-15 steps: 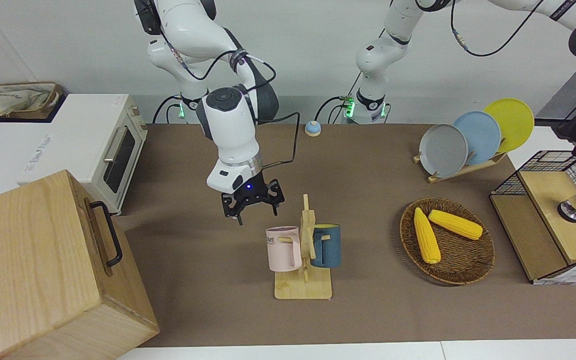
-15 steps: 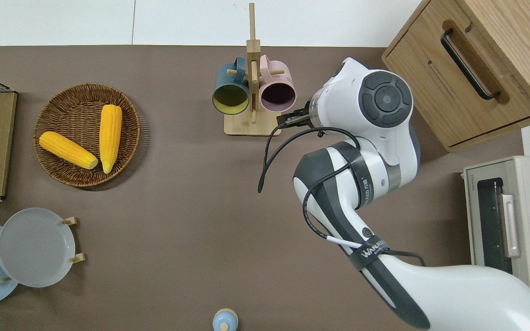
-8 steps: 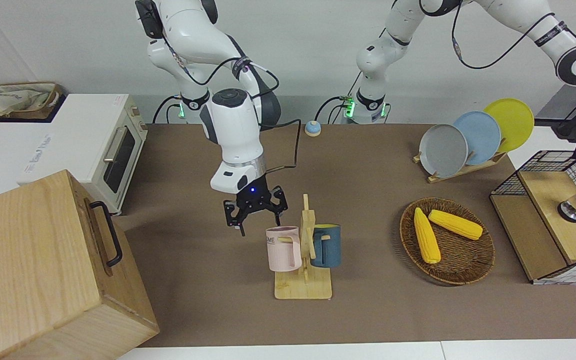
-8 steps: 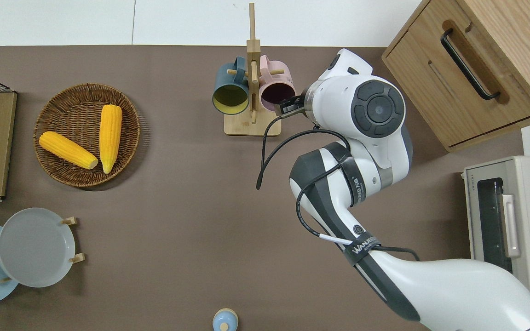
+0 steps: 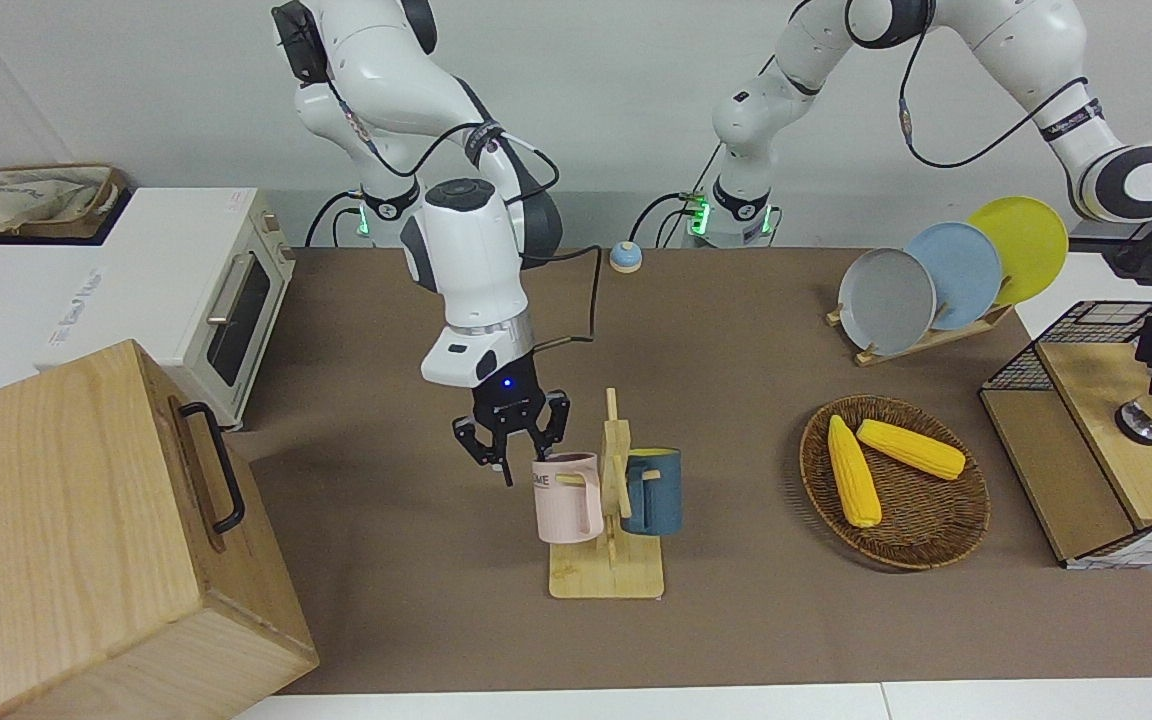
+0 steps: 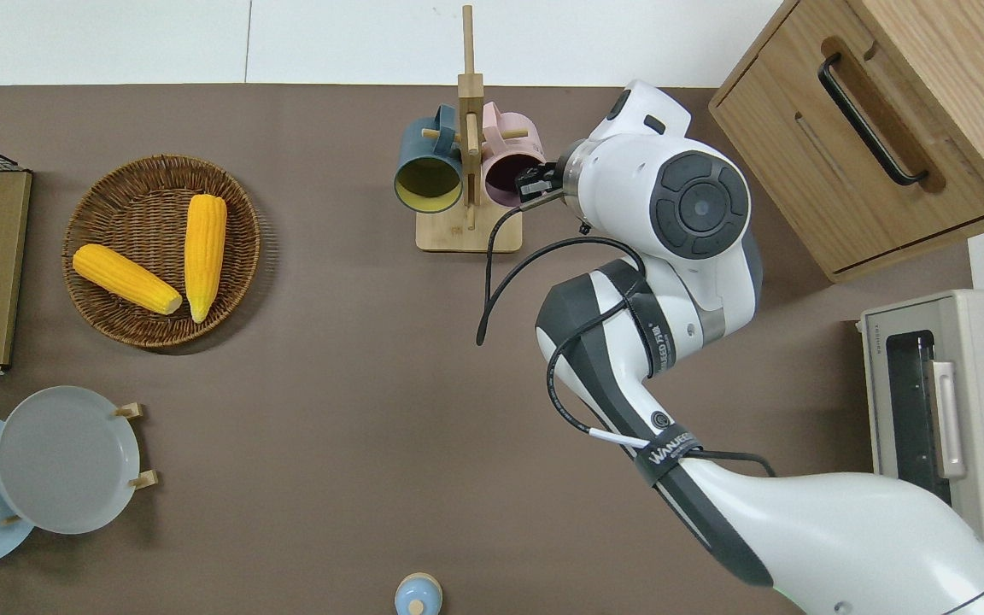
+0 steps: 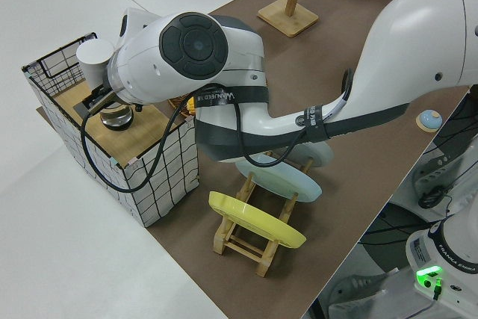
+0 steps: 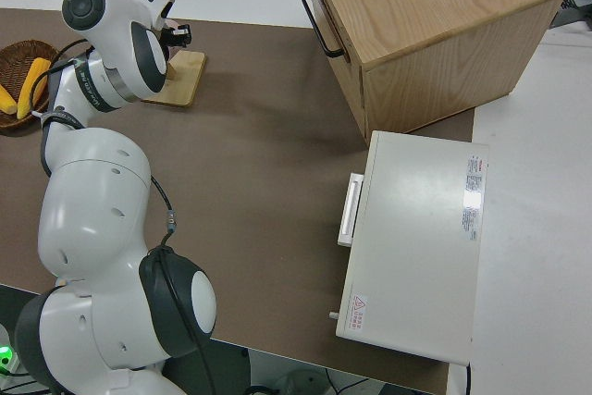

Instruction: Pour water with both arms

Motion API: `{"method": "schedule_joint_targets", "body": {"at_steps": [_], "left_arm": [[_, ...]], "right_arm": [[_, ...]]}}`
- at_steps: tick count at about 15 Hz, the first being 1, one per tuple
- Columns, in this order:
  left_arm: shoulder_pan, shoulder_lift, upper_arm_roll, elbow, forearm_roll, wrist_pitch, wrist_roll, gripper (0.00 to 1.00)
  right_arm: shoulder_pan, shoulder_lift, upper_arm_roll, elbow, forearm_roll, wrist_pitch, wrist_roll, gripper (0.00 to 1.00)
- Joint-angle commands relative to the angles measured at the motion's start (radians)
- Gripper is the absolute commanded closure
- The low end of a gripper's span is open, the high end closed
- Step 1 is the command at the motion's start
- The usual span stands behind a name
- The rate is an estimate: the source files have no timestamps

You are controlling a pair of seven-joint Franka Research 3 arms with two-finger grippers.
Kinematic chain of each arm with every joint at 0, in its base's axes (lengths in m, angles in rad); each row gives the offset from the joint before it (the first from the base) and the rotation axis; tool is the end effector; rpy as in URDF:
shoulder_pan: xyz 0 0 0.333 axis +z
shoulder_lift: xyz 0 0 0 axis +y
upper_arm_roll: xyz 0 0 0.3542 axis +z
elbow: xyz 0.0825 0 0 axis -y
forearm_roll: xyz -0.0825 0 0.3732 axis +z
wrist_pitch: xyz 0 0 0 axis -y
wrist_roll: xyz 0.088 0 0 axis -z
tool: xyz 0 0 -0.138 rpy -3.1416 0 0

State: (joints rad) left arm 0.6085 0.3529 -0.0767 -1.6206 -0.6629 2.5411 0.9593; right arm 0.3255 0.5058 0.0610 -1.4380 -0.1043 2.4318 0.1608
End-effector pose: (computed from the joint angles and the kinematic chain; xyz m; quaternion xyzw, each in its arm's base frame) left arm 0.6219 0.3711 0.4992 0.9281 0.0152 0.3718 0.0149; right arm 0.7119 0.2767 0.4637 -0.9608 -0.1319 -0.2408 0.0373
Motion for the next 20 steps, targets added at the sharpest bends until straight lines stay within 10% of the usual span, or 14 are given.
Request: {"method": "schedule_joint_targets", "body": {"at_steps": [1,7,11,16,20], "left_arm": [[0.002,0.004,-0.020,-0.001,-0.029,0.047,0.032,0.00],[0.002,0.024,-0.025,0.004,-0.032,0.056,0.050,0.06],[0.004,0.028,-0.025,0.004,-0.030,0.065,0.049,1.00],[0.001,0.024,-0.021,0.042,0.000,0.051,0.003,1.00],[-0.007,0.011,-0.026,0.089,0.219,-0.001,-0.238,1.00]], "right_arm": [[0.003,0.020,0.000,0.025,-0.025,0.013,0.009,0.852],[0.003,0.028,0.000,0.041,-0.025,0.012,0.011,0.999],[0.003,0.026,0.000,0.041,-0.025,0.003,0.011,1.000],[0.007,-0.010,-0.013,0.041,-0.040,-0.121,0.008,1.000],[-0.009,-0.067,-0.010,0.039,-0.049,-0.184,-0.001,1.000]]}}
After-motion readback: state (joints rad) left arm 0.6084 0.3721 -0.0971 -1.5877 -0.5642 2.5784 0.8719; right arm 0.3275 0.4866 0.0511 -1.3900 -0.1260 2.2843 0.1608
